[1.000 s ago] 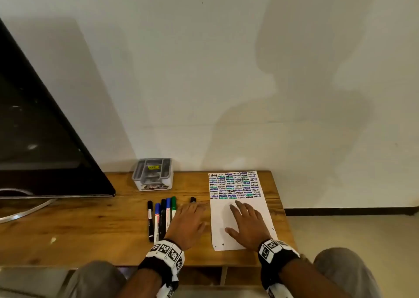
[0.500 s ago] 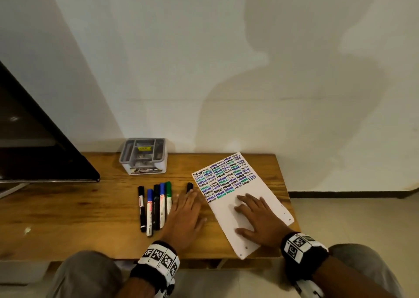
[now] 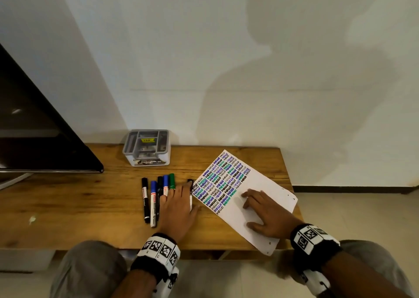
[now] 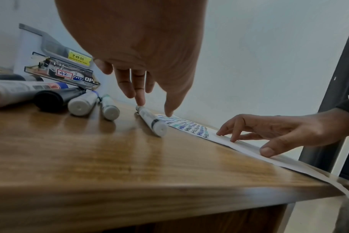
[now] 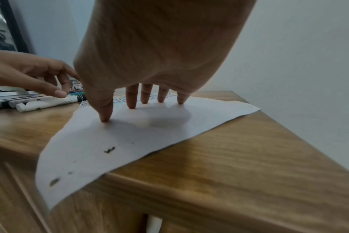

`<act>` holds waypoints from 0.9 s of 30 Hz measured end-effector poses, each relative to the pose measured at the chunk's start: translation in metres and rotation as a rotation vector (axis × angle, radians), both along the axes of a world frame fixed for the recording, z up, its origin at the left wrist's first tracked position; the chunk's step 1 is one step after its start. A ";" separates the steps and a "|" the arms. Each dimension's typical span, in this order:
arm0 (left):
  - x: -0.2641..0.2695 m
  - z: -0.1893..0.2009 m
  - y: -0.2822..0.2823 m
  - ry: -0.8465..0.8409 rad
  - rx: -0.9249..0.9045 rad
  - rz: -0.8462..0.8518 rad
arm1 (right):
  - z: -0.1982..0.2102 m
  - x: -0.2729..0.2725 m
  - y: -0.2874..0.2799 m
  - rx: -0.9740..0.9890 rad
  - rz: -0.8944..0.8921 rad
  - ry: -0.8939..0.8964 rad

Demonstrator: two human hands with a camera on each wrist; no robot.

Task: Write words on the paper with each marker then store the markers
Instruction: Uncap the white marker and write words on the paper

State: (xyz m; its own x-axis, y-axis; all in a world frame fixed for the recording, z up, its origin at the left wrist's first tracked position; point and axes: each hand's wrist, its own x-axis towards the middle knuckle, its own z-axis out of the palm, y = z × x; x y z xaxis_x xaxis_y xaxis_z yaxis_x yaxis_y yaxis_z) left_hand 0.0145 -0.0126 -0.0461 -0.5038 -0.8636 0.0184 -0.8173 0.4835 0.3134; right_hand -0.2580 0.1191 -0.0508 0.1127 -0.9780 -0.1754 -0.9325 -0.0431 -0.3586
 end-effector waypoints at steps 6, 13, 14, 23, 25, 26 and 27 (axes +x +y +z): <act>0.004 -0.003 -0.002 -0.048 -0.027 0.027 | 0.002 -0.001 -0.004 0.017 0.013 0.032; 0.002 0.010 0.000 0.040 0.046 0.094 | 0.011 0.023 -0.021 -0.070 -0.102 0.097; 0.001 0.013 -0.001 0.078 0.077 0.122 | 0.012 0.029 -0.024 -0.110 -0.137 0.059; -0.014 0.033 0.011 0.631 0.432 0.182 | 0.049 0.103 -0.052 0.167 -0.653 -1.248; -0.017 0.038 0.019 0.627 0.430 0.106 | 0.048 0.110 -0.054 0.150 -0.712 -1.435; -0.016 0.039 0.022 0.612 0.435 0.062 | 0.047 0.112 -0.055 0.122 -0.735 -1.498; -0.014 0.040 0.024 0.601 0.449 0.014 | 0.046 0.111 -0.056 0.095 -0.744 -1.544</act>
